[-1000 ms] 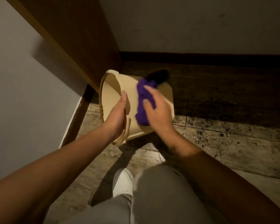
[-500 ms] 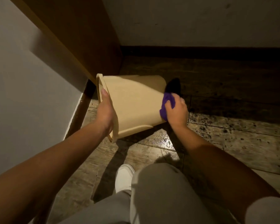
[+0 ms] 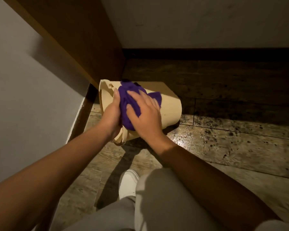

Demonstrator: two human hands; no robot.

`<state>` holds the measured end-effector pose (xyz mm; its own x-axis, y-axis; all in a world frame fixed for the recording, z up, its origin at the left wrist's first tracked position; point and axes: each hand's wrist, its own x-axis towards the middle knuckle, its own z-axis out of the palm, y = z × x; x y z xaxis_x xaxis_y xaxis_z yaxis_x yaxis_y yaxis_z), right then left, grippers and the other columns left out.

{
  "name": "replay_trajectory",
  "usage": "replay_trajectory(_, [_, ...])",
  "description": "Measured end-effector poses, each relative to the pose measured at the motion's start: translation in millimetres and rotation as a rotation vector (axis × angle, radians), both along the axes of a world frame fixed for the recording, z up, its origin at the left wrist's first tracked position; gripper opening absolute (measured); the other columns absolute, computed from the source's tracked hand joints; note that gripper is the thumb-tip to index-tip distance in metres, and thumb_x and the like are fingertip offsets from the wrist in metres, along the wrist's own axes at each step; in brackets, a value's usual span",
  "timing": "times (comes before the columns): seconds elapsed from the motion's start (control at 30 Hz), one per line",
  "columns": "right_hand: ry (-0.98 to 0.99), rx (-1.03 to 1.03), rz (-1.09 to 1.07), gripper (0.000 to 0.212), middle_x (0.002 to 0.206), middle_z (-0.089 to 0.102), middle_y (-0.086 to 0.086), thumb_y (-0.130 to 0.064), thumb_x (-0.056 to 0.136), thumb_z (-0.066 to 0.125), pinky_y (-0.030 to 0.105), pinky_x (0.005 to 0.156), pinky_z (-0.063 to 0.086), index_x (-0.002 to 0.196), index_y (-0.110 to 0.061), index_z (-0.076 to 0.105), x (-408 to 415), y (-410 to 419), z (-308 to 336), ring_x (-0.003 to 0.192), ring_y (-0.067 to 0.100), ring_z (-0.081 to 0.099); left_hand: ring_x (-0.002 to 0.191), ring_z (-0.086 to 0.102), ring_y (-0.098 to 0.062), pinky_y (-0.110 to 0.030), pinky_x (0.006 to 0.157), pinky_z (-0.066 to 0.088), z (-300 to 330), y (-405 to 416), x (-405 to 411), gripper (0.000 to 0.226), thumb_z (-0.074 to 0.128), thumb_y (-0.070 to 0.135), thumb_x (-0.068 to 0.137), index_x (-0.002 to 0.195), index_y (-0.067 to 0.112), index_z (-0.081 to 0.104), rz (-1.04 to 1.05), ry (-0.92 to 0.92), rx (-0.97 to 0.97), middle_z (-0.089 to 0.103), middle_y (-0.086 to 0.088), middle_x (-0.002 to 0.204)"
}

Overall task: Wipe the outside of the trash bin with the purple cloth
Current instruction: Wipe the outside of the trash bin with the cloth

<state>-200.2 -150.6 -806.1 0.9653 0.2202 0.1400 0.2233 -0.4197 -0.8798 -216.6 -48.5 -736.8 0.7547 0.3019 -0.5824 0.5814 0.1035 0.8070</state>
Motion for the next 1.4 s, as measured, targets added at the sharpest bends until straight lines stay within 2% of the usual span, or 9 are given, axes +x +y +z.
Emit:
replay_trajectory(0.2, [0.138,-0.171,-0.194,0.047,0.153,0.048,0.011,-0.041,0.096,0.050,0.055,0.115,0.035,0.140,-0.028,0.054,10,-47,-71,0.142,0.034,0.040,0.111,0.062,-0.027,-0.047,0.096,0.045,-11,20,-2,0.048,0.036,0.056,0.106,0.133,0.019,0.051,0.125,0.118,0.187,0.065,-0.004,0.117])
replay_trajectory(0.37, [0.367,-0.124,-0.367,0.050,0.142,0.056,0.010,-0.031,0.095,0.061,0.032,0.091,0.043,0.144,-0.023,0.052,27,-95,-89,0.124,0.032,0.056,0.096,0.070,-0.023,-0.043,0.090,0.055,3,36,12,0.054,0.043,0.057,0.104,0.134,0.014,0.056,0.174,0.095,0.085,0.071,-0.007,0.118])
replay_trajectory(0.5, [0.275,0.029,-0.417,0.044,0.133,0.062,0.001,-0.027,0.091,0.067,0.019,0.079,0.042,0.135,-0.025,0.060,39,-95,-51,0.116,0.019,0.059,0.100,0.073,-0.023,-0.036,0.074,0.057,24,39,13,0.053,0.055,0.049,0.100,0.139,0.012,0.056,-0.032,0.012,0.038,0.070,-0.012,0.124])
replay_trajectory(0.67, [0.016,0.174,-0.144,0.045,0.136,0.065,0.001,-0.024,0.089,0.067,0.034,0.104,0.048,0.133,-0.023,0.065,41,-42,8,0.123,0.018,0.060,0.104,0.070,-0.028,-0.040,0.080,0.055,25,16,7,0.042,0.045,0.056,0.104,0.122,0.022,0.062,-0.062,-0.012,0.090,0.072,-0.008,0.111])
replay_trajectory(0.83, [-0.099,-0.048,0.027,0.044,0.140,0.064,-0.002,-0.041,0.095,0.053,0.045,0.111,0.040,0.136,-0.028,0.062,32,-1,15,0.134,0.023,0.051,0.114,0.071,-0.027,-0.048,0.102,0.053,15,30,5,0.059,0.040,0.069,0.099,0.129,0.026,0.067,-0.103,-0.076,0.241,0.076,-0.007,0.121])
replay_trajectory(0.97, [0.007,-0.150,-0.163,0.039,0.127,0.067,-0.002,-0.046,0.095,0.048,0.042,0.101,0.044,0.123,-0.026,0.066,40,-35,-22,0.120,0.023,0.055,0.117,0.063,-0.028,-0.050,0.098,0.049,11,46,-6,0.060,0.036,0.074,0.097,0.134,0.031,0.057,-0.062,0.007,0.260,0.066,-0.001,0.126])
replay_trajectory(1.17, [0.191,-0.489,-0.233,0.040,0.125,0.064,0.014,-0.039,0.094,0.056,0.041,0.091,0.045,0.130,-0.021,0.063,65,-101,-60,0.115,0.035,0.056,0.109,0.061,-0.022,-0.048,0.097,0.048,16,45,-8,0.053,0.033,0.065,0.103,0.132,0.029,0.058,-0.186,-0.024,0.387,0.064,0.001,0.123])
replay_trajectory(1.27, [0.125,-0.338,-0.267,0.039,0.120,0.066,0.010,-0.036,0.089,0.063,0.032,0.082,0.042,0.126,-0.024,0.066,69,-106,-40,0.110,0.031,0.060,0.107,0.059,-0.021,-0.049,0.099,0.047,21,33,4,0.053,0.031,0.064,0.104,0.128,0.028,0.060,-0.295,-0.061,0.471,0.062,0.005,0.116])
replay_trajectory(1.4, [-0.116,-0.213,-0.123,0.042,0.128,0.063,0.007,-0.039,0.089,0.058,0.038,0.090,0.047,0.129,-0.025,0.063,40,-59,-13,0.113,0.028,0.057,0.108,0.057,-0.022,-0.046,0.097,0.043,19,26,13,0.038,0.032,0.062,0.105,0.123,0.034,0.051,-0.247,-0.042,0.440,0.058,0.007,0.112])
